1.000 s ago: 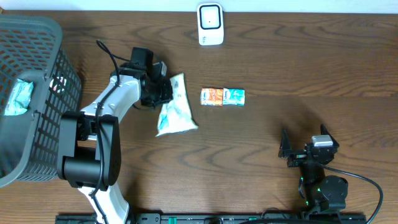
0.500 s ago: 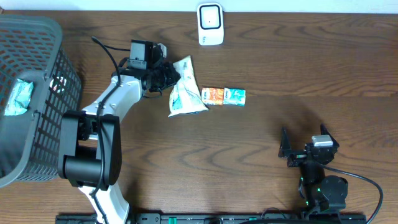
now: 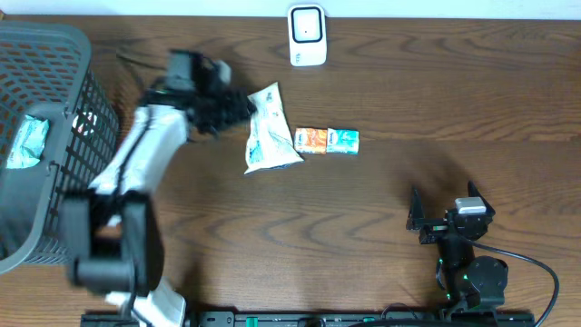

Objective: Scan the item barcode
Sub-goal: 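Carry the white bag past the scanner and drop it left of the packs, then reach the left gripper into the basket and grasp the light green wipes pack, then hold the wipes pack under the scanner and drop it right of the packs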

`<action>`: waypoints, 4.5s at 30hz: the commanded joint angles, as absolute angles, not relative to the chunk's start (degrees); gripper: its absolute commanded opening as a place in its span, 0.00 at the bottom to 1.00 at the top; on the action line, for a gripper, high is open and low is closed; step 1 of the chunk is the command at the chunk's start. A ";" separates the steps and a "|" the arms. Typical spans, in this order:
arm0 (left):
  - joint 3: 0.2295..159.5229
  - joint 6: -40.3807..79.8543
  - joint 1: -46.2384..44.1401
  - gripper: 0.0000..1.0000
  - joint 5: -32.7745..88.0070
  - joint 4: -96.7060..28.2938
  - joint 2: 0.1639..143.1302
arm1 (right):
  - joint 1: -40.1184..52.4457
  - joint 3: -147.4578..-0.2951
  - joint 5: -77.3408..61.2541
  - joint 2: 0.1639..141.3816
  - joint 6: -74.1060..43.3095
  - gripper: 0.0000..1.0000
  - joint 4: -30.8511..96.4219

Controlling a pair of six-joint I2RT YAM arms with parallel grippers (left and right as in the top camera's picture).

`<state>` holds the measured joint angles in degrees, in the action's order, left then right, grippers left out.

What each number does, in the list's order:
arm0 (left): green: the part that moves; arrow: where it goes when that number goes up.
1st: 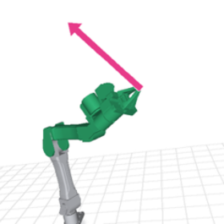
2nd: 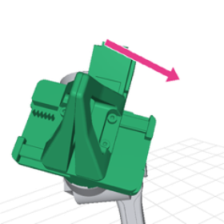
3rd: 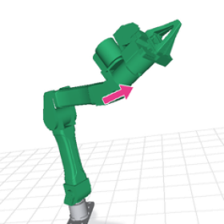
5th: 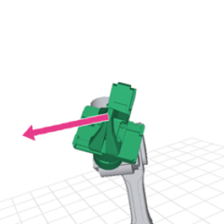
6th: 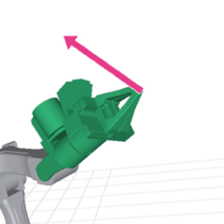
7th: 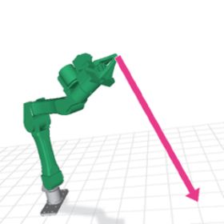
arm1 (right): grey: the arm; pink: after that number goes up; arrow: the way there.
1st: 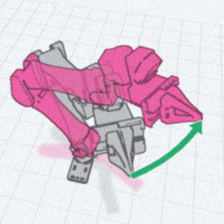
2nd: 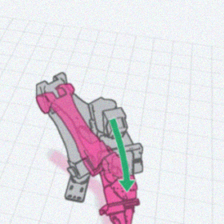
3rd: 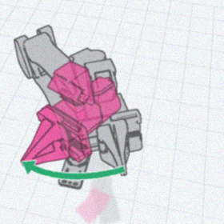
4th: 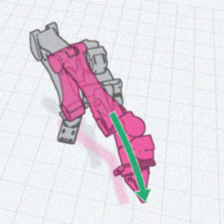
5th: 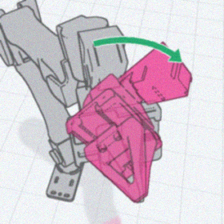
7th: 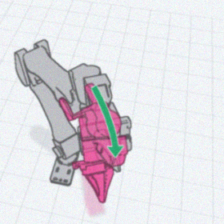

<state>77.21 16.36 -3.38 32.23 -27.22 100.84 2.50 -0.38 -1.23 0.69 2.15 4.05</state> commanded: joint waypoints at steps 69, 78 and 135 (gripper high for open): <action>84.55 -29.50 36.69 0.71 -12.45 -13.61 121.47 | 2.31 -0.32 -0.99 0.38 2.66 0.99 4.32; 84.55 -25.93 39.00 0.37 -9.63 -18.31 122.17 | 2.31 -0.32 -0.99 0.38 2.66 0.99 4.32; 84.55 32.21 -37.47 0.53 15.38 15.09 119.15 | 2.31 -0.32 -0.99 0.38 2.66 0.99 4.32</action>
<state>83.99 32.21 -37.47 15.97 14.90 119.28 2.50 -0.38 -1.23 0.69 2.15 4.03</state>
